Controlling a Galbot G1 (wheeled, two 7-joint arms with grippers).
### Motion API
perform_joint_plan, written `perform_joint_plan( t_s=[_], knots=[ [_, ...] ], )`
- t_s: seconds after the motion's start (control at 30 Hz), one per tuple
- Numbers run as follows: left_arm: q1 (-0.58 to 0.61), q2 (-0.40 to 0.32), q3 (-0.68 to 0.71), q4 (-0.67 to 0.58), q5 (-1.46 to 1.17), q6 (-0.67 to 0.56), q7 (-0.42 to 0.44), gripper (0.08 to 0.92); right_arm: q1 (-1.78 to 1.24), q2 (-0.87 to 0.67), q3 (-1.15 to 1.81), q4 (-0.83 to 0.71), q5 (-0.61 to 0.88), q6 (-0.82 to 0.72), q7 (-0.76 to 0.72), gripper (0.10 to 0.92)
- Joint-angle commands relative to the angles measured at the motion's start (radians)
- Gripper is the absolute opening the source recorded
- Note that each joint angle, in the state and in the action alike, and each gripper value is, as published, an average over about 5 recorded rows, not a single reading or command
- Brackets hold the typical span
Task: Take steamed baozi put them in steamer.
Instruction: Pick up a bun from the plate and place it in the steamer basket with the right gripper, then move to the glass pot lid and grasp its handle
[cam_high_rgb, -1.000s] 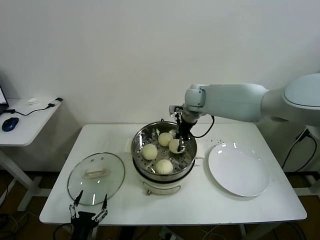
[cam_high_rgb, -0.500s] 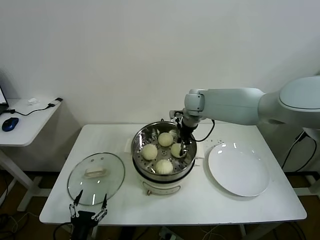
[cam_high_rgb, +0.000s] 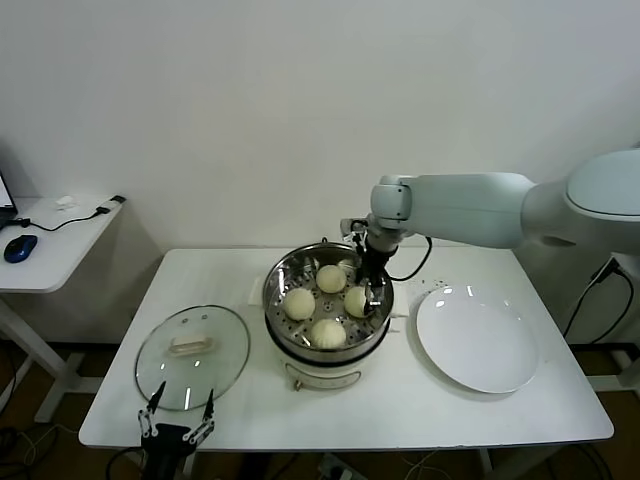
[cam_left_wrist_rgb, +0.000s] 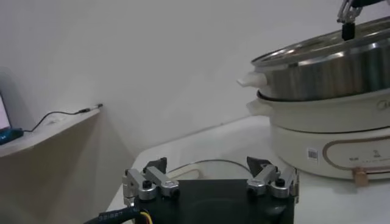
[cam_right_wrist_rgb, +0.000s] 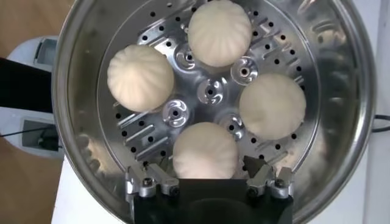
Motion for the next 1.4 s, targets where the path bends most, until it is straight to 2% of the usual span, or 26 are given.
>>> perform_joint_plan(
  t_s=[0.03, 0.2, 0.4, 0.57, 0.73, 0.93, 1.17, 1.3, 1.4],
  knots=[
    [0.0, 0.004, -0.004, -0.002, -0.002, -0.002, -0.001, 0.823, 0.042, -0.087, 0.056, 0.043, -0.009, 0.036, 0.021, 0.822],
    [-0.003, 0.009, -0.01, -0.004, -0.006, -0.001, 0.0, 0.823, 0.102, -0.244, 0.105, 0.126, 0.019, 0.154, 0.075, 0.823],
    [-0.005, 0.011, -0.019, -0.01, -0.005, -0.001, 0.002, 0.823, 0.075, -0.534, 0.184, 0.301, 0.062, 0.391, 0.305, 0.823],
    [-0.012, 0.015, -0.025, -0.022, 0.011, 0.005, 0.004, 0.823, -0.219, -0.76, 0.466, 0.395, 0.048, 0.475, 0.496, 0.823],
    [-0.018, 0.01, -0.038, -0.042, 0.04, 0.011, 0.013, 0.823, -0.571, -0.867, 0.802, 0.434, 0.006, 0.509, 0.604, 0.823],
    [-0.019, -0.002, -0.053, -0.071, 0.097, 0.014, 0.027, 0.823, -1.116, -0.878, 1.382, 0.477, -0.043, 0.51, 0.701, 0.823],
    [-0.021, -0.004, -0.077, -0.1, 0.214, 0.021, 0.038, 0.823, -1.674, -0.734, 2.014, 0.541, -0.133, 0.452, 0.741, 0.823],
    [-0.02, 0.002, -0.1, -0.116, 0.404, 0.011, 0.038, 0.823, -1.86, -0.619, 2.23, 0.572, -0.196, 0.412, 0.75, 0.823],
    [-0.031, 0.008, -0.127, -0.117, 0.672, -0.018, 0.026, 0.823, -1.962, -0.53, 2.334, 0.584, -0.258, 0.402, 0.737, 0.823]
  ],
)
